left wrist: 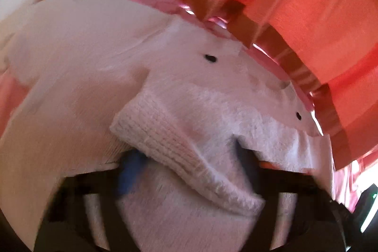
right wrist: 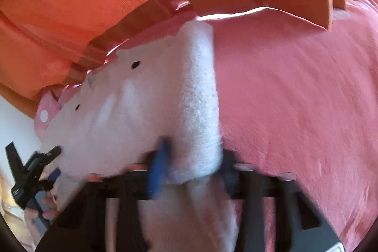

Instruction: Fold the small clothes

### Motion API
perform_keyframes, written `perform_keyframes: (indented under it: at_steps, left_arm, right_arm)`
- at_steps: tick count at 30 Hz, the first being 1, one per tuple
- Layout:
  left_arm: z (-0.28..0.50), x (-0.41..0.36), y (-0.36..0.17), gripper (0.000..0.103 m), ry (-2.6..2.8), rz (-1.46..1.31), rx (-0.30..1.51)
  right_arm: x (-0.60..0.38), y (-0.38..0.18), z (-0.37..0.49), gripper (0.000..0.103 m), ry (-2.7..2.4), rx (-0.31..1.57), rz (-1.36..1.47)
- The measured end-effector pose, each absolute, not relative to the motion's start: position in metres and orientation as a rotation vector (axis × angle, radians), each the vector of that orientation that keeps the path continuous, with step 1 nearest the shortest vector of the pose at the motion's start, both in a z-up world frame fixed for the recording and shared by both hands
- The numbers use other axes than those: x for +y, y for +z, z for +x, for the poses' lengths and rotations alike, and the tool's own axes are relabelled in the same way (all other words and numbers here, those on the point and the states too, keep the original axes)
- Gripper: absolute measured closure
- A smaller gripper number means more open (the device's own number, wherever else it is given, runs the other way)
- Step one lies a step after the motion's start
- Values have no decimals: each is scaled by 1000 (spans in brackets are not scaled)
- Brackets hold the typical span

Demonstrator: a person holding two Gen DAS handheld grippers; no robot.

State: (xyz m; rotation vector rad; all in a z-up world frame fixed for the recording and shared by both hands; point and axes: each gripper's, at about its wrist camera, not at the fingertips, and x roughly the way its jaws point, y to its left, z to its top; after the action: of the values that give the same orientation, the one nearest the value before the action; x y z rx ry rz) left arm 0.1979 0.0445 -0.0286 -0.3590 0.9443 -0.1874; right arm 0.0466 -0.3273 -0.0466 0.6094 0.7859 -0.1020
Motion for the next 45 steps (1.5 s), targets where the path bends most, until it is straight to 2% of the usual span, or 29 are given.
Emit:
perform_keyframes:
  at_steps: [2,3,4,5,6,10,11,15,17,19,21,23,25,28,30,31,32,34,40,41,45]
  left_arm:
    - [207,51,-23,80,-205,-416,929]
    - [211,56,-19,84,-215,-452,910]
    - [214,60,-13,94,-234,-480,887]
    - [218,62,-7,95,-296,-514,853]
    - [219,62,-5,95,-307,-515,844]
    - [222,48,-31,95,-306,-429,912]
    - [220,48,-35,95,-315,-442,901]
    - [220,50,-28,95,-312,-441,880]
    - [222,54,-33,93,-310,-456,887]
    - [222,55,-36,93,-318,-479,882]
    - [219,50,-32,93,-322,-466,865]
    - [221,46,-30,93,-313,-435,863]
    - [221,50,-37,93,-318,-443,872]
    - [212,71,-18,91,-308,-512,843]
    - [204,98,-1,72,-267,-569,799]
    - [201,124,9,41,-194,-600,779]
    - [200,141,13,27,-130,-612,770]
    - [197,188,18,27,14,-612,738]
    - [204,336,16,27,626,-428,789]
    - [206,346,16,31,687,-380,796]
    - [233,359,-2,16,892,-169,909]
  right_arm:
    - [-334,-20,35,89,-102,666,612]
    - [-335,-6,30,89,-103,616,601]
    - [-338,8,21,90,-99,561,588]
    - [-340,15,15,90,-109,524,562]
    - [-340,14,15,90,-130,525,535]
    - [-351,-55,43,90,-236,779,542]
    - [-350,-59,44,89,-239,781,548]
    - [-342,-39,38,87,-212,753,525]
    - [-342,-43,40,78,-208,773,553]
    - [-347,-54,41,81,-220,802,606]
    - [-352,-45,33,83,-210,757,654]
    - [-346,-40,36,84,-222,767,568]
    - [-345,-53,39,82,-254,830,541]
    - [-340,-35,24,76,-290,796,555]
    - [-325,-13,8,74,-305,716,468]
    - [-311,-1,-2,74,-309,677,383]
    - [-303,3,-6,74,-310,666,344]
    - [-282,10,-16,74,-299,644,262]
    - [-241,7,-1,69,-215,670,187]
    - [-237,3,1,69,-204,682,181]
    - [-223,-6,6,69,-175,711,144]
